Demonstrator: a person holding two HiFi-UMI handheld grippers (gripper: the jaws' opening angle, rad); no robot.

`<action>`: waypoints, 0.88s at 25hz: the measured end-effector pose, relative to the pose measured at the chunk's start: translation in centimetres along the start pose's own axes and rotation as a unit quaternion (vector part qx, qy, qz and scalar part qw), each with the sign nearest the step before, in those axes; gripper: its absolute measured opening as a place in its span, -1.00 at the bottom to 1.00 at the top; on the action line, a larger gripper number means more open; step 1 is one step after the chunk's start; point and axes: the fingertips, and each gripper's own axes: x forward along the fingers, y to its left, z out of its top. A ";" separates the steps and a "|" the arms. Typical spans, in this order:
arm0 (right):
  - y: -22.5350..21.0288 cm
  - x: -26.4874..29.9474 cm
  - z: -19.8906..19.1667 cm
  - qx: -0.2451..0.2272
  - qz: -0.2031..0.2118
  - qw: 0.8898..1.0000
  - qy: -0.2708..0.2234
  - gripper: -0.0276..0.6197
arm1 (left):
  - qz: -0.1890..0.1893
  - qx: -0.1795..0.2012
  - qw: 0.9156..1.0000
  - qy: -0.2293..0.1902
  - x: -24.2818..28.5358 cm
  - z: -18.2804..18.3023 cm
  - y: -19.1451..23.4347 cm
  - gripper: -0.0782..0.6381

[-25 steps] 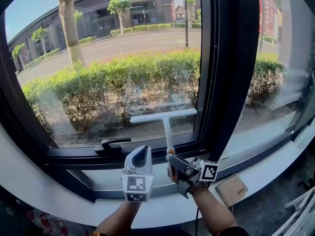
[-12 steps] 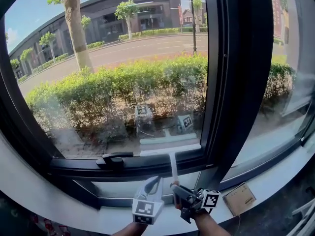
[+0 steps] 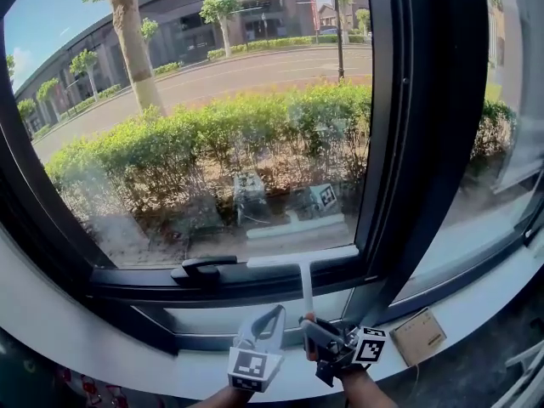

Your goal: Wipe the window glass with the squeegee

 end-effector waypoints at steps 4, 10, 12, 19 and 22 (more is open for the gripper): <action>3.0 -0.5 -2.2 -0.036 -0.015 0.999 0.006 -0.76 | -0.014 0.011 1.000 0.002 -3.2 -1.4 -0.6 -0.74; 6.7 -3.8 -8.2 -0.006 -0.062 0.997 -0.043 -0.76 | -0.024 -0.023 0.998 0.058 -12.8 -7.8 -1.7 -0.74; 7.9 -4.8 -11.0 -0.005 -0.082 0.996 -0.043 -0.76 | -0.017 -0.034 0.997 0.064 -16.4 -9.4 -1.3 -0.74; 13.6 -5.7 -23.8 0.021 -0.132 0.989 -0.056 -0.76 | 0.022 -0.059 0.996 0.066 -30.6 -13.5 0.9 -0.74; 16.6 -6.4 -29.7 0.020 -0.148 0.987 -0.057 -0.76 | 0.036 -0.072 0.994 0.074 -36.5 -14.7 0.5 -0.74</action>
